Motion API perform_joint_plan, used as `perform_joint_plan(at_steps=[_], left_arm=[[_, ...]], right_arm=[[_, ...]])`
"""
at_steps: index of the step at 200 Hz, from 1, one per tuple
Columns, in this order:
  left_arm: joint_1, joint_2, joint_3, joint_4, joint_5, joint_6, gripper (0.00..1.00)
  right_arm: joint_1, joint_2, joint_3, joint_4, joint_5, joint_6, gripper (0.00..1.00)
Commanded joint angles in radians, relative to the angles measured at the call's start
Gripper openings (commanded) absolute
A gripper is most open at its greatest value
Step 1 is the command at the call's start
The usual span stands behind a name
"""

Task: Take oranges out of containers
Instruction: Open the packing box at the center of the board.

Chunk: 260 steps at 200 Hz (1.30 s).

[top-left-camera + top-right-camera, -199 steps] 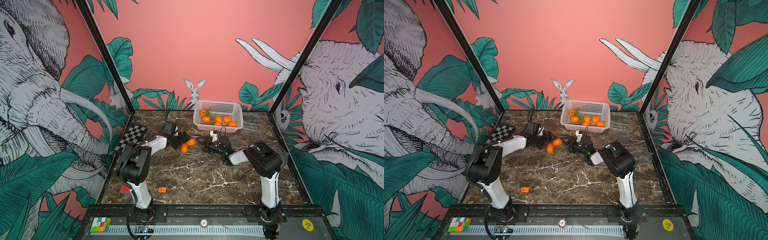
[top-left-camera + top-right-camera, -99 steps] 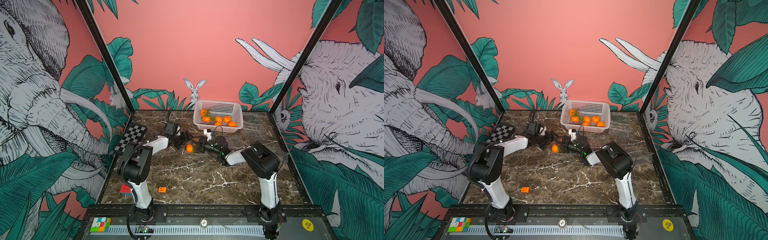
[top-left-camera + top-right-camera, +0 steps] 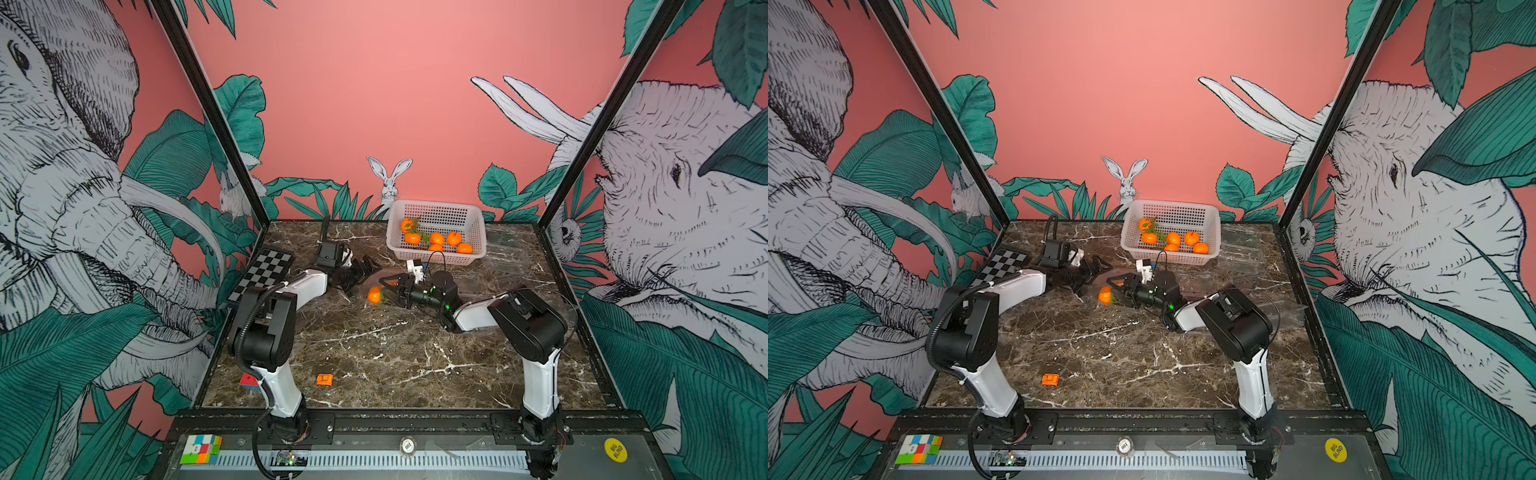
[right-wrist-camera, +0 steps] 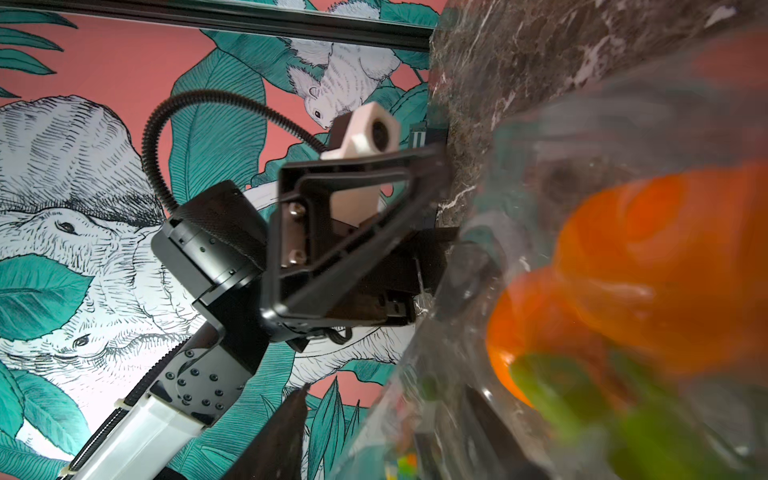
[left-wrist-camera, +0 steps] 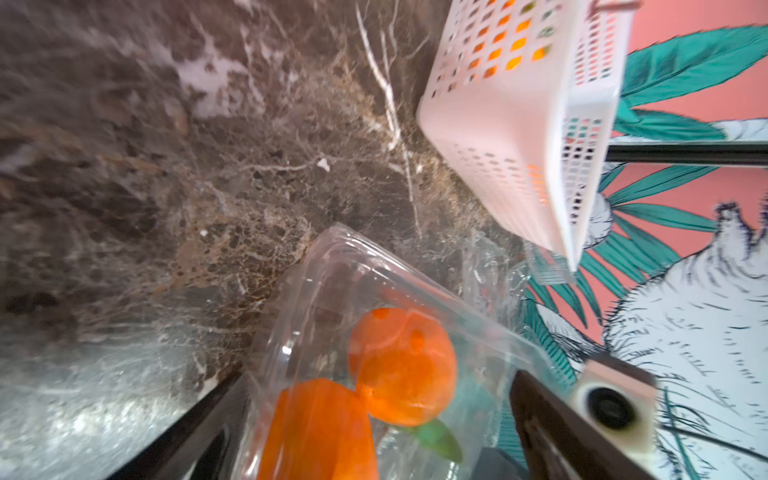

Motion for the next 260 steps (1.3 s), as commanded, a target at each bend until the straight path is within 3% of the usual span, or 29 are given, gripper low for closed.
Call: perform_joint_plan(at_steps=[1,75,149,207,260], left_arm=[[0.029,-0.089,-0.008,0.015,0.079,-0.027,0.99],[0.097,-0.167,-0.021,-0.049,0.103,-0.024,0.99],[0.173,-0.23,-0.145,-0.075,0.066,0.021,0.99],[0.222,-0.235,-0.07,-0.205,0.032,0.106,0.99],[0.256,-0.251,-0.022,-0.265,0.024,0.152,0.99]], right_arm=[[-0.002,-0.023,0.003,-0.014,-0.024,-0.015,0.61],[-0.042,-0.047,0.116,-0.145,-0.05,-0.042,0.63],[-0.086,-0.112,0.146,-0.302,-0.061,-0.122,0.84],[-0.109,-0.133,0.2,-0.441,-0.071,-0.222,0.98],[-0.118,-0.149,0.308,-0.57,-0.077,-0.283,0.98]])
